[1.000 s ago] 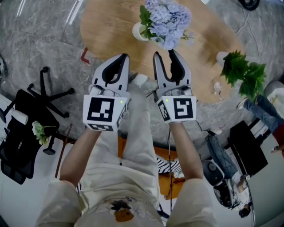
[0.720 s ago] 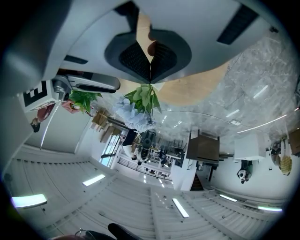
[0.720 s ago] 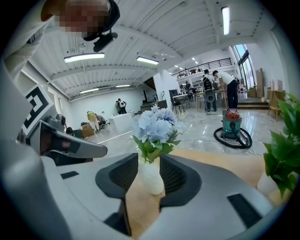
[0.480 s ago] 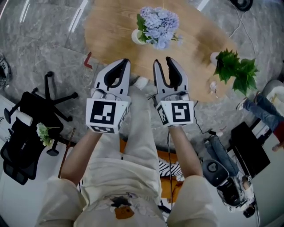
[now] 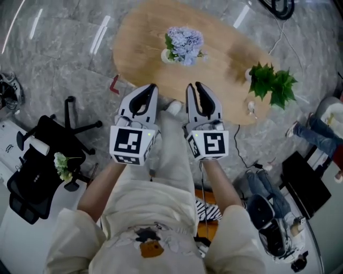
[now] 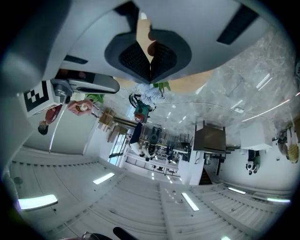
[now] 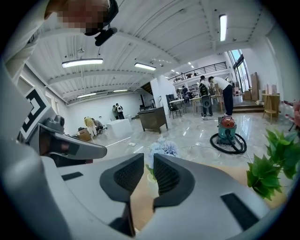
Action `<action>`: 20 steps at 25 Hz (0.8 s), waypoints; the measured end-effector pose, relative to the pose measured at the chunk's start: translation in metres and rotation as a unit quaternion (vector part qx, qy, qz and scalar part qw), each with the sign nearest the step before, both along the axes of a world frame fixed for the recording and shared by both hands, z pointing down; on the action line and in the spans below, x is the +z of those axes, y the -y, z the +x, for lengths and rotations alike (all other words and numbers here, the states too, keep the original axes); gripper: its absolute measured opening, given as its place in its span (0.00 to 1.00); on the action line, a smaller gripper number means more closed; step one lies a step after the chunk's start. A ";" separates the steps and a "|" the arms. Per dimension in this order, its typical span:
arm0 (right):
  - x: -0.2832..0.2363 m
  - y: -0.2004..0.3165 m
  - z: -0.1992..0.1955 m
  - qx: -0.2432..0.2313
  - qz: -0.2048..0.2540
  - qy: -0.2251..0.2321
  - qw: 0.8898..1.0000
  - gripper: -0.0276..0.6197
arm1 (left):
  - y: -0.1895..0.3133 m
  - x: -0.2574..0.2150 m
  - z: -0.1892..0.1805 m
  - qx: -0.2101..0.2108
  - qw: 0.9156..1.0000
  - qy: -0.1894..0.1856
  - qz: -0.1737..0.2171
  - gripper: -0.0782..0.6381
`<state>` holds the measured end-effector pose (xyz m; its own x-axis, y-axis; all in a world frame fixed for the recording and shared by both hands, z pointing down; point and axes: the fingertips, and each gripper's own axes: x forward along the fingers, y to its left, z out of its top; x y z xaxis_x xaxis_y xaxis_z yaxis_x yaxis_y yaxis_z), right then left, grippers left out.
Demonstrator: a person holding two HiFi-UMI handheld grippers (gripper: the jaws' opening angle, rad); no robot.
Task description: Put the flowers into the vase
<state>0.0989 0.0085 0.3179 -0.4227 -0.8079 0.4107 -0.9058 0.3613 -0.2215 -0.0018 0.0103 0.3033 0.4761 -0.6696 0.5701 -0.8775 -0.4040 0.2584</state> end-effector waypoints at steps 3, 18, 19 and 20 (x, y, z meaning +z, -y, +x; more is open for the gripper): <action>-0.017 -0.003 0.000 -0.001 0.002 0.006 1.000 0.12 | -0.003 -0.018 0.008 0.006 1.000 -0.001 0.004 0.12; -0.098 -0.008 0.002 0.012 -0.003 0.011 1.000 0.07 | -0.015 -0.092 0.029 0.023 1.000 -0.002 0.011 0.12; -0.104 -0.010 0.001 0.015 -0.006 0.009 1.000 0.06 | -0.018 -0.098 0.029 0.026 1.000 -0.001 0.014 0.12; -0.111 -0.013 0.001 0.017 -0.005 0.008 1.000 0.06 | -0.021 -0.104 0.029 0.030 0.999 0.000 0.018 0.12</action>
<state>0.1000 0.0212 0.2069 -0.4012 -0.8177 0.4127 -0.9140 0.3274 -0.2397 0.0276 0.0314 0.1989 0.5155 -0.6602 0.5462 -0.8516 -0.4651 0.2416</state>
